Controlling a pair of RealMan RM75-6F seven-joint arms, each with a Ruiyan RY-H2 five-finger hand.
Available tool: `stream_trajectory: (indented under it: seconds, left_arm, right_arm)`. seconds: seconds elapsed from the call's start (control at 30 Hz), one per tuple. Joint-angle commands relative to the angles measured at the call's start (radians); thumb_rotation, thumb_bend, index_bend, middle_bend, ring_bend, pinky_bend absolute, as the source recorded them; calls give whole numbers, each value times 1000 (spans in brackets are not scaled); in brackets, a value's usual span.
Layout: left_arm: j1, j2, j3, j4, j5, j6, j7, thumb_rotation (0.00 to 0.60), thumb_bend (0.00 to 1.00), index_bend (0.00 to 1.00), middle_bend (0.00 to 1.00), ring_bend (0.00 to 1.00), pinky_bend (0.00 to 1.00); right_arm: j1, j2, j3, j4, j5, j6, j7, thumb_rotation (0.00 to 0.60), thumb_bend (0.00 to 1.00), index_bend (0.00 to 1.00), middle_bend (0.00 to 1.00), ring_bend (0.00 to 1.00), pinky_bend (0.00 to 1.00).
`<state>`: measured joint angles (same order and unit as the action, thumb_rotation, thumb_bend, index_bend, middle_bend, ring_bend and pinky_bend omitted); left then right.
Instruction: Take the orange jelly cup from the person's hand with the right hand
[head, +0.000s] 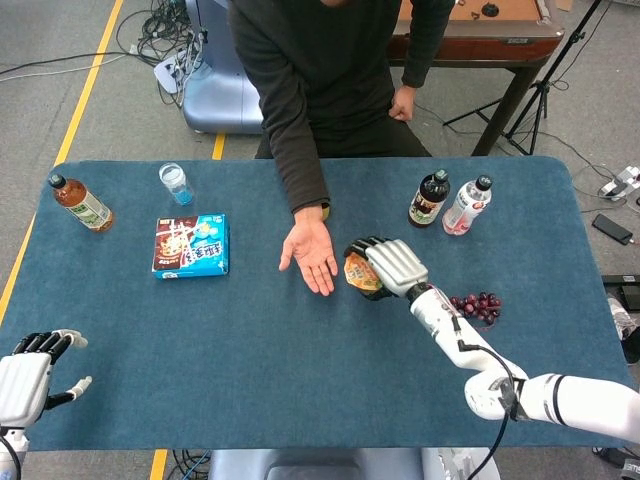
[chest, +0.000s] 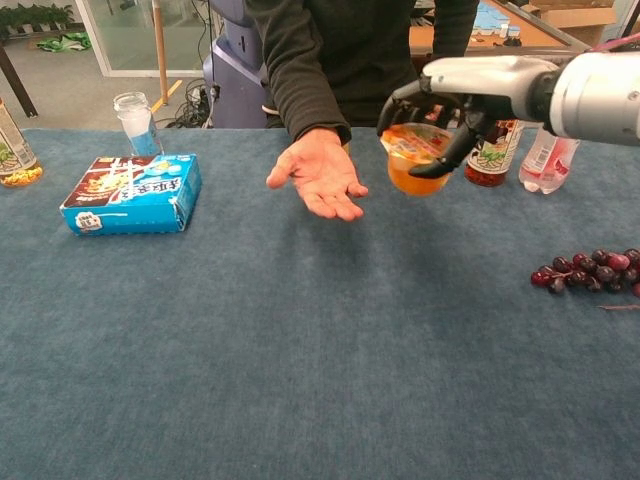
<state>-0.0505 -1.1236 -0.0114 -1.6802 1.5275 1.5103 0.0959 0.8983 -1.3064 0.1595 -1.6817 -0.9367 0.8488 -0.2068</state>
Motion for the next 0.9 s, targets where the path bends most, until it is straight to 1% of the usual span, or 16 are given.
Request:
stream_trajectory:
  seconds: [0.03, 0.17, 0.33, 0.47, 0.53, 0.67, 0.7, 0.73, 0.8, 0.83, 0.9]
  left_arm:
    - [-2, -1, 0, -2, 3, -2, 2, 600, 171, 405, 348, 291, 217]
    - [-3, -3, 1, -6, 6, -2, 7, 600, 171, 406, 348, 291, 217]
    - [-2, -3, 2, -7, 3, -2, 11, 600, 171, 407, 348, 291, 217]
    - [-2, -4, 3, -8, 3, -4, 13, 600, 171, 407, 348, 291, 217]
    - [-3, -3, 2, -9, 2, -5, 14, 600, 171, 407, 348, 291, 217]
    - [-3, -4, 2, -10, 2, -5, 16, 600, 171, 407, 348, 291, 216]
    - [-3, -4, 3, -10, 2, -6, 16, 600, 171, 407, 348, 291, 217]
    - [-3, -4, 3, -10, 2, -7, 17, 600, 171, 407, 348, 291, 217]
    - [-4, -5, 4, -10, 1, -9, 17, 600, 171, 407, 348, 291, 217]
    - [-4, -5, 3, -10, 1, -9, 17, 600, 171, 407, 348, 291, 217]
    - [-5, -7, 3, -9, 1, -11, 17, 600, 171, 407, 348, 291, 217]
  right_arm:
    - [-17, -1, -22, 16, 0, -4, 1, 600, 450, 398, 353, 215, 474]
    - [-28, -30, -38, 64, 1, -19, 9, 600, 451, 397, 352, 215, 472]
    - [-31, -76, -51, 138, 9, -59, 20, 600, 441, 397, 327, 197, 394]
    - [-31, -118, -53, 200, 9, -83, 34, 600, 436, 395, 314, 180, 371]
    - [-29, -128, -55, 218, 9, -100, 37, 600, 429, 343, 284, 156, 346]
    - [-31, -136, -54, 235, 2, -118, 48, 600, 406, 172, 195, 75, 257]
    - [-33, -136, -53, 236, -3, -118, 51, 600, 400, 145, 182, 60, 239]
    - [-35, -134, -53, 235, -9, -118, 54, 600, 369, 91, 156, 33, 201]
    - [-44, -124, -50, 224, -27, -106, 61, 600, 310, 18, 114, 5, 148]
    - [-49, -119, -49, 215, -36, -96, 65, 600, 293, 0, 95, 0, 131]
    - [-64, -100, -46, 188, -57, -72, 71, 600, 290, 0, 82, 0, 122]
